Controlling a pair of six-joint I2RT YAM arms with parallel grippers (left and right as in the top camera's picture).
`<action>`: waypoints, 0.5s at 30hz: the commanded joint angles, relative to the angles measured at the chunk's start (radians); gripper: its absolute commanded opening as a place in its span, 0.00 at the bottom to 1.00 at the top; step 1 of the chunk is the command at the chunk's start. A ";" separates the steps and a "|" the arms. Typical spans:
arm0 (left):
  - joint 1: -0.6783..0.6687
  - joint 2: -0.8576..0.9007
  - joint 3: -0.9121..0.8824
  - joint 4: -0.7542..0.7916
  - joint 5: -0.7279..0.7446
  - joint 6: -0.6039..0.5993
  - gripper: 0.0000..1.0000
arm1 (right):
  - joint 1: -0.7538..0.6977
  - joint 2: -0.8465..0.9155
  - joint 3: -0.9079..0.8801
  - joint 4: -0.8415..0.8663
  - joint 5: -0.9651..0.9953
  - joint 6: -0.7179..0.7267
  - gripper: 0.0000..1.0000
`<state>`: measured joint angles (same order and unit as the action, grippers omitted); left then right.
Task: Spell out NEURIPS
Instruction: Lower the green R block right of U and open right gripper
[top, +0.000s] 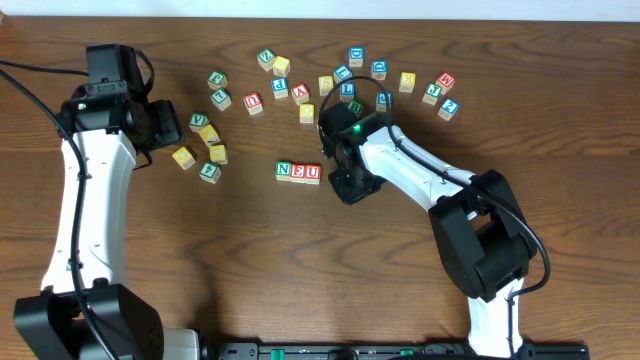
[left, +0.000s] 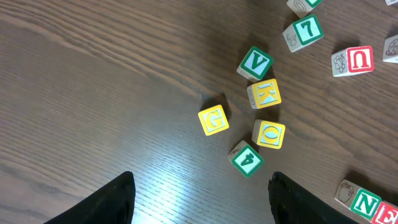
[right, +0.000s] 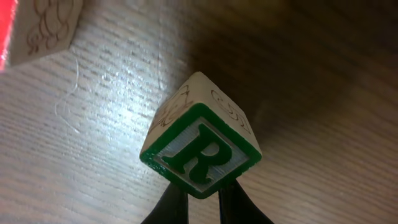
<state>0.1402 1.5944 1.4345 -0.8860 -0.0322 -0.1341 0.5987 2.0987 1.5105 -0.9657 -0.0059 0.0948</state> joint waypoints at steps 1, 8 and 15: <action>0.000 0.005 -0.013 -0.003 -0.002 -0.010 0.68 | -0.003 -0.017 -0.002 0.017 0.016 0.017 0.13; 0.000 0.005 -0.013 -0.003 -0.002 -0.010 0.68 | -0.010 -0.017 -0.003 0.066 0.016 0.016 0.14; 0.000 0.005 -0.013 -0.003 -0.002 -0.010 0.68 | -0.012 -0.017 -0.002 0.097 0.023 0.001 0.13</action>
<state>0.1402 1.5944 1.4345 -0.8860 -0.0322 -0.1337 0.5968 2.0987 1.5097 -0.8776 -0.0017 0.0982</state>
